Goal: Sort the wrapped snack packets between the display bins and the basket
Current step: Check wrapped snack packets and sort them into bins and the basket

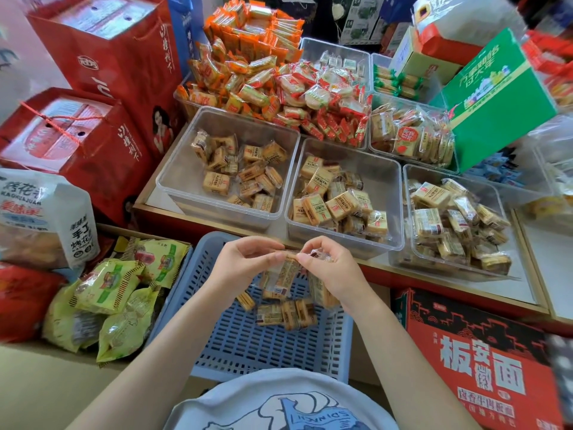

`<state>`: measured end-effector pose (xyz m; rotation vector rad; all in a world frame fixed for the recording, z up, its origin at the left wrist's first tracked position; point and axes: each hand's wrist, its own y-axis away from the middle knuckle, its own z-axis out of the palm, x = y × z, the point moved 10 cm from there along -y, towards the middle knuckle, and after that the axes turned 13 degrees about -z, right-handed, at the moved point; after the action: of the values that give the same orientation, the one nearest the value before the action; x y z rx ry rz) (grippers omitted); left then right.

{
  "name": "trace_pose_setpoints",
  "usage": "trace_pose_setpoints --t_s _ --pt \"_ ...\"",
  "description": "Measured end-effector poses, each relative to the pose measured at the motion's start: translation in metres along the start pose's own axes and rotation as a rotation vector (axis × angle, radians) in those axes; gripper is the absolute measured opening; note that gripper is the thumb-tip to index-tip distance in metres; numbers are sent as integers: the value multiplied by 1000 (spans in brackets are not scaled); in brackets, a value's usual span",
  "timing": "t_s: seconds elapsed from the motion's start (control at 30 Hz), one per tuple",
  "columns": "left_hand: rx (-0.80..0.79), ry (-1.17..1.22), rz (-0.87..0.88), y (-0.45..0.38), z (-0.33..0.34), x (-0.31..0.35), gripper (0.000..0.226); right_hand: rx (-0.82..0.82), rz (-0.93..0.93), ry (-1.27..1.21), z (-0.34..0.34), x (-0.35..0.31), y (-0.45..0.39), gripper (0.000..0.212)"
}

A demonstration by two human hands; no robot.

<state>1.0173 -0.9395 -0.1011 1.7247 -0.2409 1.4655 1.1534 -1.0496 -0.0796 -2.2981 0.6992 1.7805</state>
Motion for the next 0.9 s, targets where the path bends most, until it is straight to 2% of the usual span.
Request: trace_pose_setpoints --t_s 0.13,0.27,0.5,0.57,0.67,0.73,0.9 --pt "-10 44 -70 -1 1 -7 24 33 -16 33 -2 -3 0 6" --pt "-64 147 -206 -4 6 -19 10 92 -45 -65 -2 -7 0 5" --pt "-16 132 -100 0 -1 -8 12 122 -44 -104 -2 -8 1 6" --pt "-41 151 -111 1 2 -8 21 157 -27 -115 -3 -4 0 9" --pt "-223 83 -211 5 22 -16 45 221 9 -129 -9 0 0 8" --pt "-295 32 -238 9 31 -22 49 237 44 -155 -10 5 0 6" --pt "-129 103 -235 1 15 -28 33 172 195 -202 -5 17 2 27"
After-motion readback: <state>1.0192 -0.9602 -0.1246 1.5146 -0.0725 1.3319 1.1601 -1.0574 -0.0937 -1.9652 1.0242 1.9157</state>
